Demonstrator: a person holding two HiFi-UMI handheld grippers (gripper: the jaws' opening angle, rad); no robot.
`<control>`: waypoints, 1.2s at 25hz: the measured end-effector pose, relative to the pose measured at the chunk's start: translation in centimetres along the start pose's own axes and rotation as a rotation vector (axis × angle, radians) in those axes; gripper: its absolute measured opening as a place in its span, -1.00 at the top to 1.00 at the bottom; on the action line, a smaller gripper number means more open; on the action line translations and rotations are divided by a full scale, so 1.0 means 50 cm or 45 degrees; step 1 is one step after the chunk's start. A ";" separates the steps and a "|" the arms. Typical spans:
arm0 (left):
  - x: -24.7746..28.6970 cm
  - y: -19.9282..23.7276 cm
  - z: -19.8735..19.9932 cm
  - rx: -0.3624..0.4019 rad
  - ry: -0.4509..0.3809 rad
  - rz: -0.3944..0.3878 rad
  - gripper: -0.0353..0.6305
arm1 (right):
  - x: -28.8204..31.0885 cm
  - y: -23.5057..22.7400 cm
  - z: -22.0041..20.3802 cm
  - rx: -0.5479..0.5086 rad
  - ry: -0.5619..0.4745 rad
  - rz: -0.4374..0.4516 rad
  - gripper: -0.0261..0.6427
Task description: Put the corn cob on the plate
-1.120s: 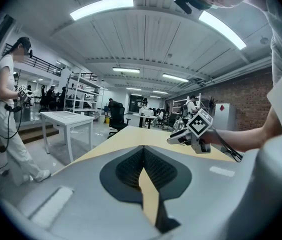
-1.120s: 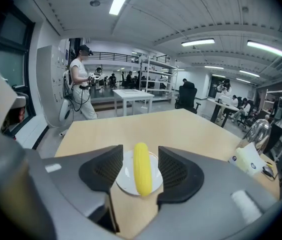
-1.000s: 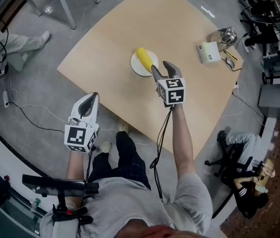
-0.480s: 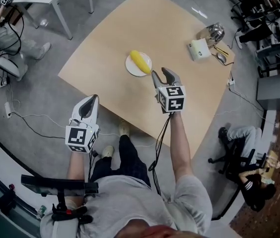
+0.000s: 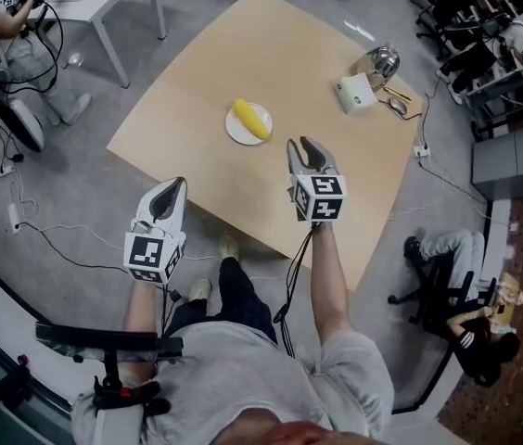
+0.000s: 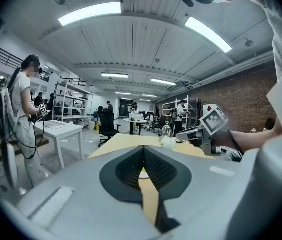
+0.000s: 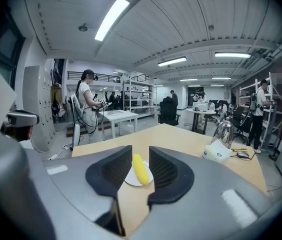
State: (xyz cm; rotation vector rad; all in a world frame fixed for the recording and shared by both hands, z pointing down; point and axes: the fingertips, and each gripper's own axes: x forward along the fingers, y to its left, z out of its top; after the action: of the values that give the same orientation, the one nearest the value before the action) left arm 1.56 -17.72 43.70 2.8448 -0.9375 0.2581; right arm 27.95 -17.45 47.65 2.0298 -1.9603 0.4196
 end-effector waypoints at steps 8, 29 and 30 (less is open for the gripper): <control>-0.009 -0.028 0.040 0.034 -0.033 -0.050 0.83 | -0.073 0.007 0.012 0.055 -0.067 -0.048 0.64; -0.037 -0.087 0.062 0.077 -0.072 -0.158 0.83 | -0.259 0.065 0.000 0.225 -0.227 -0.148 0.76; -0.038 -0.091 0.061 0.078 -0.073 -0.164 0.83 | -0.267 0.065 -0.001 0.228 -0.231 -0.155 0.77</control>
State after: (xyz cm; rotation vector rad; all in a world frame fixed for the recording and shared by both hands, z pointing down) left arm 3.15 -13.57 39.99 2.9681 -0.7646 0.1954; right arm 24.29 -5.30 42.38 2.3606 -1.9478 0.4086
